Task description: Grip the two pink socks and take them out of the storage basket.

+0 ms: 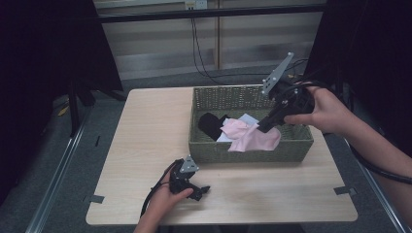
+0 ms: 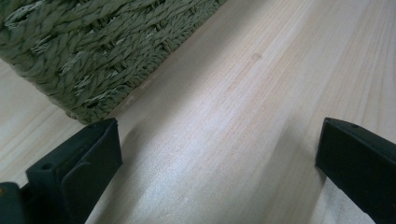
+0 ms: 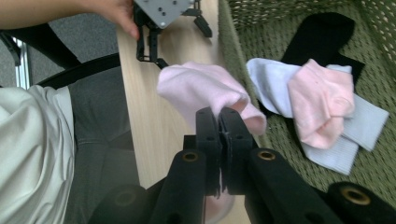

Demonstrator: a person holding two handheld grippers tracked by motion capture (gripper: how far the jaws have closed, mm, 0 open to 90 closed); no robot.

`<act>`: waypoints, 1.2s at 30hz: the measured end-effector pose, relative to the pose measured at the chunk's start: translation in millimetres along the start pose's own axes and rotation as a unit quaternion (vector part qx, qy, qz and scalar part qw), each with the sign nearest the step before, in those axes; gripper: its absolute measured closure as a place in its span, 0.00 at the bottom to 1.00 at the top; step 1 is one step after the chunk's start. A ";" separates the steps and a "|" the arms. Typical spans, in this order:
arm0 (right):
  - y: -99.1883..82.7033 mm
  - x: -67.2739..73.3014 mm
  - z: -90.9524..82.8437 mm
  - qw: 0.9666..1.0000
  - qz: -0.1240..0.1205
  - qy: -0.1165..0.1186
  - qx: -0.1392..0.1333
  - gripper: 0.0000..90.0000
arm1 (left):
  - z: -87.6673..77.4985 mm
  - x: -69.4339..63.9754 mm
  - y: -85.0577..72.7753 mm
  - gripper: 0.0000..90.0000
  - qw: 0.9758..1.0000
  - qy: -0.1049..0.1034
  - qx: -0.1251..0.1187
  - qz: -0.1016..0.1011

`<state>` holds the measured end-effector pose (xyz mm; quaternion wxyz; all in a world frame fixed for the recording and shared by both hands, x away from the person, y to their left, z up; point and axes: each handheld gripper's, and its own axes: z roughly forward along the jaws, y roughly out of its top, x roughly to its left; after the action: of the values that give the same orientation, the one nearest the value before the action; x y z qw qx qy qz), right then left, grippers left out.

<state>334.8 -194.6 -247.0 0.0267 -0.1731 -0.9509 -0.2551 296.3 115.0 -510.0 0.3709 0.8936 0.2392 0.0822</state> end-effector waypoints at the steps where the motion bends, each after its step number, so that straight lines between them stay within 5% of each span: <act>1: -0.2 1.7 1.2 1.000 0.000 0.002 0.000 0.97 | 0.0 0.0 0.0 0.00 1.000 0.000 0.000 0.000; 9: -7.5 9.5 17.3 1.000 0.000 0.020 0.000 0.97 | 0.0 0.0 0.0 0.00 1.000 0.000 0.000 0.000; 32: -28.0 13.4 74.5 0.997 -0.005 0.045 0.056 0.96 | 0.4 -0.3 -0.2 0.00 1.000 0.001 -0.002 -0.001; 36: -29.9 13.7 79.1 0.997 -0.009 0.042 0.060 0.83 | 0.3 -0.3 -0.2 0.00 1.000 0.001 -0.002 -0.001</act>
<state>314.7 -175.4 -328.0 0.0750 -0.1518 -0.9640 -0.2052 296.1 114.8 -510.4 0.3729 0.8924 0.2404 0.0830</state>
